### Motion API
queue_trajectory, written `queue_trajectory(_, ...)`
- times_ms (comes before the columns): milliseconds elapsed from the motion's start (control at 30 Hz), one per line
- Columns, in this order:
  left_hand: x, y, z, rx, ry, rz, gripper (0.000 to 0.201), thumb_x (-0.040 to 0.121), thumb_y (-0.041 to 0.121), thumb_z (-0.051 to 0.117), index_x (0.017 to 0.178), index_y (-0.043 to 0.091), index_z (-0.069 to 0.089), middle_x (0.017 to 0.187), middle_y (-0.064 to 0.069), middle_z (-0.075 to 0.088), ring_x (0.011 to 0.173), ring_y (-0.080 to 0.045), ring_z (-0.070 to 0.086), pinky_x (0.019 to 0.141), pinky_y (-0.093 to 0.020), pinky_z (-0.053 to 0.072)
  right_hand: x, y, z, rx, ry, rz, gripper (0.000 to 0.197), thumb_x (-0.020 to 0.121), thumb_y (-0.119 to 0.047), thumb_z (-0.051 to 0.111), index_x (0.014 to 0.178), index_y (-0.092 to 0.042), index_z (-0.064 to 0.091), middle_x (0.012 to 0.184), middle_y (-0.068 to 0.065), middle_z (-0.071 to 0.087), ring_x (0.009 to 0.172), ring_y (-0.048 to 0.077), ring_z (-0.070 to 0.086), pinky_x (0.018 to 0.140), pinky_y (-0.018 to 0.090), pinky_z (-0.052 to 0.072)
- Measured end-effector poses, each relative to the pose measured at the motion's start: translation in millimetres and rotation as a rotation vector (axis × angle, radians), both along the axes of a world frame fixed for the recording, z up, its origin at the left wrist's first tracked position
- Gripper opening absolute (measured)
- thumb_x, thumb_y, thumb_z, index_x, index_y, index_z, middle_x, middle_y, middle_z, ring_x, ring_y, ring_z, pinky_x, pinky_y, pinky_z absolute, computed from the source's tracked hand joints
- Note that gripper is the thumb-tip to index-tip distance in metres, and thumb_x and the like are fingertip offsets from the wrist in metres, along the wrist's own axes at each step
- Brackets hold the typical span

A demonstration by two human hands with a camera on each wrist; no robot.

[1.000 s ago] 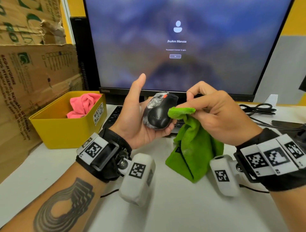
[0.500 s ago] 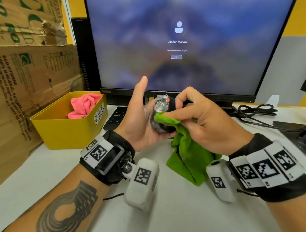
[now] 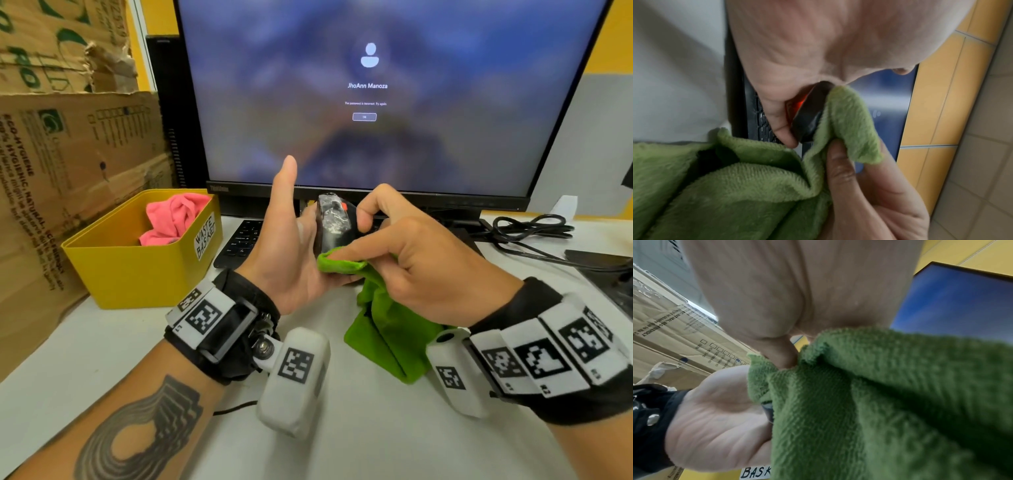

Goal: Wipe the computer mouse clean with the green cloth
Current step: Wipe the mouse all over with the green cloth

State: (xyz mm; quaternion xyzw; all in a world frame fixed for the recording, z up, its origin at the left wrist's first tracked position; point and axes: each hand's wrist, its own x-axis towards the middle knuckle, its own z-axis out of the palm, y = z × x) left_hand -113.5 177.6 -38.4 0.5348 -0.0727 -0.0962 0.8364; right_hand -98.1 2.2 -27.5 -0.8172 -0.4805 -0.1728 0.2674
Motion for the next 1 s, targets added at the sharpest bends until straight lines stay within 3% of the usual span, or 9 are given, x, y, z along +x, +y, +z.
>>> queue_trajectory(167,2.3,0.7,1.4,-0.034,-0.02,0.0,0.106,0.086,0.09,0.027,0.146,0.006,0.055,0.145,-0.024,0.06,0.107,-0.035,0.068,0.089,-0.046,0.059,4.5,-11.1,5.3,0.018,0.008,-0.065,0.044,0.087,-0.013,0.046,0.105,-0.029,0.082,0.102,0.004,0.041,0.07,-0.002,0.046,0.064,0.011,0.036)
queue_trajectory(300,3.1,-0.1,-1.3,-0.013,0.011,-0.016,0.107,0.084,0.091,0.028,0.15,0.01,0.051,0.149,-0.022,0.057,0.139,-0.042,0.054,0.114,-0.055,0.044,2.5,-3.6,2.7,0.022,-0.011,-0.058,0.033,0.097,-0.017,0.052,0.112,-0.03,0.079,0.103,0.004,0.039,0.073,0.005,0.047,0.066,0.019,0.043)
queue_trajectory(400,5.3,-0.9,-5.1,-0.003,0.009,-0.026,0.114,0.083,0.092,0.03,0.153,0.003,0.043,0.146,-0.026,0.057,0.14,-0.047,0.049,0.123,-0.059,0.026,-1.7,4.5,0.6,-0.017,0.005,-0.029,0.036,0.094,-0.024,0.048,0.111,-0.03,0.08,0.104,0.003,0.039,0.078,0.006,0.048,0.071,0.013,0.04)
queue_trajectory(533,8.2,5.3,-4.2,-0.147,-0.016,-0.072,0.116,0.084,0.091,0.036,0.157,0.001,0.036,0.142,-0.025,0.053,0.126,-0.041,0.054,0.108,-0.051,0.045,-0.7,-4.7,3.2,-0.051,0.006,-0.048,0.044,0.087,-0.007,0.049,0.104,-0.031,0.082,0.106,0.002,0.039,0.074,-0.002,0.047,0.065,0.01,0.036)
queue_trajectory(633,8.7,8.7,-2.6,-0.168,-0.03,-0.082,0.115,0.082,0.092,0.037,0.156,0.004,0.04,0.158,-0.024,0.046,0.143,-0.047,0.047,0.118,-0.059,0.037,3.3,-11.3,4.4,-0.016,0.01,-0.087,0.046,0.086,-0.005,0.048,0.101,-0.03,0.083,0.107,0.003,0.039,0.069,-0.004,0.046,0.063,0.022,0.039)
queue_trajectory(733,7.7,9.6,-0.6,-0.163,-0.029,-0.059,0.115,0.083,0.091,0.035,0.155,0.001,0.042,0.157,-0.026,0.047,0.139,-0.046,0.051,0.117,-0.054,0.037,3.8,-9.2,3.1,0.022,-0.022,-0.089,0.045,0.087,-0.006,0.047,0.101,-0.03,0.082,0.109,0.004,0.039,0.066,-0.002,0.045,0.065,0.03,0.044)
queue_trajectory(833,6.4,9.3,1.6,-0.181,-0.024,-0.066,0.121,0.082,0.091,0.039,0.156,-0.005,0.032,0.141,-0.019,0.043,0.113,-0.039,0.048,0.093,-0.045,0.047,2.2,-3.3,0.9,0.021,-0.037,-0.055,0.048,0.089,0.002,0.051,0.106,-0.03,0.081,0.11,0.005,0.04,0.068,-0.001,0.044,0.066,0.037,0.047)
queue_trajectory(900,6.2,8.6,1.7,-0.183,-0.025,-0.075,0.12,0.082,0.09,0.04,0.156,-0.005,0.033,0.136,-0.019,0.044,0.109,-0.037,0.049,0.085,-0.043,0.048,1.6,-1.5,0.7,0.026,-0.028,-0.028,0.047,0.088,-0.001,0.049,0.106,-0.03,0.081,0.11,0.006,0.04,0.069,-0.004,0.045,0.065,0.029,0.045)
queue_trajectory(1000,7.7,9.4,-1.1,-0.181,-0.028,-0.09,0.118,0.082,0.09,0.043,0.158,0.0,0.033,0.15,-0.026,0.046,0.127,-0.043,0.049,0.109,-0.048,0.043,3.6,-6.1,1.3,0.049,-0.002,-0.024,0.045,0.086,-0.003,0.048,0.1,-0.026,0.083,0.108,0.006,0.041,0.069,-0.006,0.048,0.064,0.014,0.036)
